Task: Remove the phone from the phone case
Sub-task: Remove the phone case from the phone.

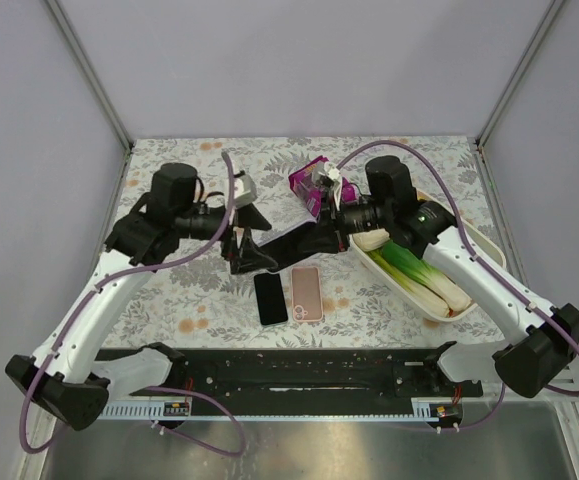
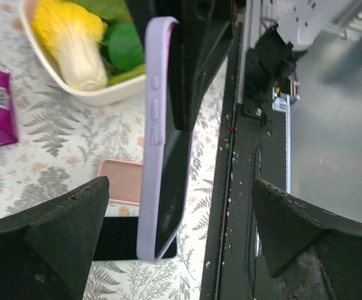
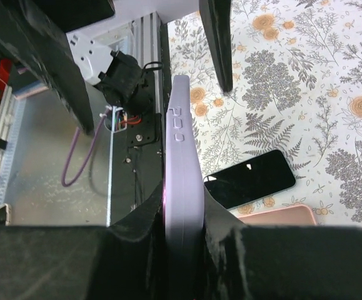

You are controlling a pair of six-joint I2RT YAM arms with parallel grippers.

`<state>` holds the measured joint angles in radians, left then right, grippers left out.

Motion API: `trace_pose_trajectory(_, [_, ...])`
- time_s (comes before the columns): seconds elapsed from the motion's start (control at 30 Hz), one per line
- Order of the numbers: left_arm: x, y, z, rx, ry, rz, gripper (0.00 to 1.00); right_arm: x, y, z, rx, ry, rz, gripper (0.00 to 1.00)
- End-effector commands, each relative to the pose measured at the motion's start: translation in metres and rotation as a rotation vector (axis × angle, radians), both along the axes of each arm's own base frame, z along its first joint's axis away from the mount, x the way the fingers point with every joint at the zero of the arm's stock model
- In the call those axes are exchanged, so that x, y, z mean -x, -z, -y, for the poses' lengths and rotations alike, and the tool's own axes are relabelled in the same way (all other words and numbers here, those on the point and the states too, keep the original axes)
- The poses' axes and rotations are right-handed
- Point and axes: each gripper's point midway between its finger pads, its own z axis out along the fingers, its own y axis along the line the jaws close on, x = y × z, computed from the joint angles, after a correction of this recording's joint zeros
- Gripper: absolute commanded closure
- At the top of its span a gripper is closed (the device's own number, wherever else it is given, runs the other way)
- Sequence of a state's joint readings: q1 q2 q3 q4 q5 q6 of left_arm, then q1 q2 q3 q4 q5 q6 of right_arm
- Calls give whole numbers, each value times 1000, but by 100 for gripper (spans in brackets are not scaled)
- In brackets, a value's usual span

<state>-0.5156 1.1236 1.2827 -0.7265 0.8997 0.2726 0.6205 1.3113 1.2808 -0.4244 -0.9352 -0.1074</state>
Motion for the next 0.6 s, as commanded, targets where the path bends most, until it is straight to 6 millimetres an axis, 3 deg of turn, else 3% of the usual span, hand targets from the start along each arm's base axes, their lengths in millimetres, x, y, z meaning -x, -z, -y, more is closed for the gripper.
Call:
trace_pose_trajectory(0.0, [-7,-44,-12,171,-15,30,1,-12,-50,-2,-118,64,-2,100])
trace_pose_trajectory(0.33, [-33,-50,-21,321,-148,-106,1,-32,-96,3,-270,132,-87,100])
trace_pose_trajectory(0.57, [-50,-61,-16,435,-186,-170,1,-31,-118,2,-331,110,-84,100])
